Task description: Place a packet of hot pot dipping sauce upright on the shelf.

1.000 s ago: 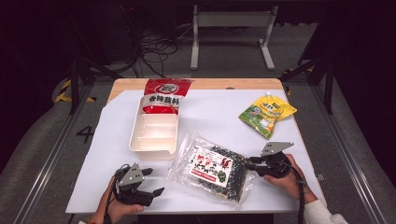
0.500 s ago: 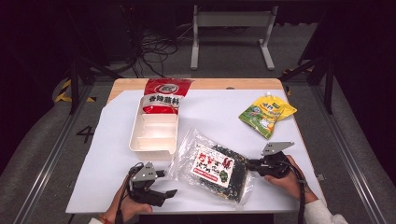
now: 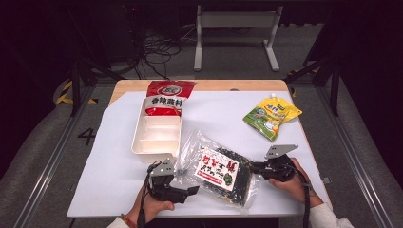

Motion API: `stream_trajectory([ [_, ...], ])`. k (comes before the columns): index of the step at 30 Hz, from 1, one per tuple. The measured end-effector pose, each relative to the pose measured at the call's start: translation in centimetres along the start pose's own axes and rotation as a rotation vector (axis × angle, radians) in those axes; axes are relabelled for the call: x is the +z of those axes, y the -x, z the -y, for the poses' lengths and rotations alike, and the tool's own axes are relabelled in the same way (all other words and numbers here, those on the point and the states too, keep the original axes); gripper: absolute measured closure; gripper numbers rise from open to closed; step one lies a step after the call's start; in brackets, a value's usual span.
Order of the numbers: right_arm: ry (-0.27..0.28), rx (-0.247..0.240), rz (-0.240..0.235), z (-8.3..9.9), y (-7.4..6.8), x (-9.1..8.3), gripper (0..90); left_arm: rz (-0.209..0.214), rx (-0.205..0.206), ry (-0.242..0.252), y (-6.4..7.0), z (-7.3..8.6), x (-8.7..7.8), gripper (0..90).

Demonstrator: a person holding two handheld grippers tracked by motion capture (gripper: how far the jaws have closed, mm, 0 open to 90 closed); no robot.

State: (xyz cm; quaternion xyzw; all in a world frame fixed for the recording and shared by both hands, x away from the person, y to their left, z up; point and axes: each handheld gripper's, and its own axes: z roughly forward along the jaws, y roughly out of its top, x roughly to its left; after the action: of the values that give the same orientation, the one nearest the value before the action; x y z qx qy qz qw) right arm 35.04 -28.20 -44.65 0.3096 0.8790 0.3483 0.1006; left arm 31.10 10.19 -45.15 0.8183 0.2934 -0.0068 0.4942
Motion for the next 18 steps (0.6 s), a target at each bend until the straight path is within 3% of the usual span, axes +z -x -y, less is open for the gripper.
stream_trajectory([
  [3, 0.002, 0.004, -0.009, 0.0, -0.1, 0.1, 76.2, -0.013, 0.007, 0.043, 0.3, -1.0, 0.5, 23.7],
  [5, 0.008, 0.006, -0.021, 0.0, -0.2, 0.1, 76.6, -0.025, -0.001, 0.066, 0.4, -1.5, 0.8, 28.0],
  [6, 0.010, 0.006, -0.022, -0.1, -0.2, 0.2, 76.6, -0.012, -0.002, 0.071, 0.3, -1.8, 1.0, 31.2],
  [9, 0.018, 0.016, -0.024, 0.0, -0.4, 0.3, 76.8, -0.030, 0.016, 0.094, 0.2, -2.7, 1.2, 40.1],
  [11, 0.022, 0.019, -0.021, -0.1, -0.5, 0.4, 77.6, -0.035, 0.019, 0.114, -0.1, -3.3, 1.1, 46.3],
  [12, 0.026, 0.024, -0.028, 0.0, -0.6, 0.5, 77.8, -0.044, 0.039, 0.119, -0.2, -3.6, 1.0, 49.7],
  [16, 0.045, 0.022, -0.049, -0.2, -1.1, 0.9, 76.6, -0.025, 0.037, 0.163, -0.8, -4.7, 0.2, 59.8],
  [18, 0.053, 0.016, -0.066, -0.4, -1.5, 1.2, 72.9, -0.024, 0.057, 0.182, -0.8, -5.1, -0.3, 64.1],
])
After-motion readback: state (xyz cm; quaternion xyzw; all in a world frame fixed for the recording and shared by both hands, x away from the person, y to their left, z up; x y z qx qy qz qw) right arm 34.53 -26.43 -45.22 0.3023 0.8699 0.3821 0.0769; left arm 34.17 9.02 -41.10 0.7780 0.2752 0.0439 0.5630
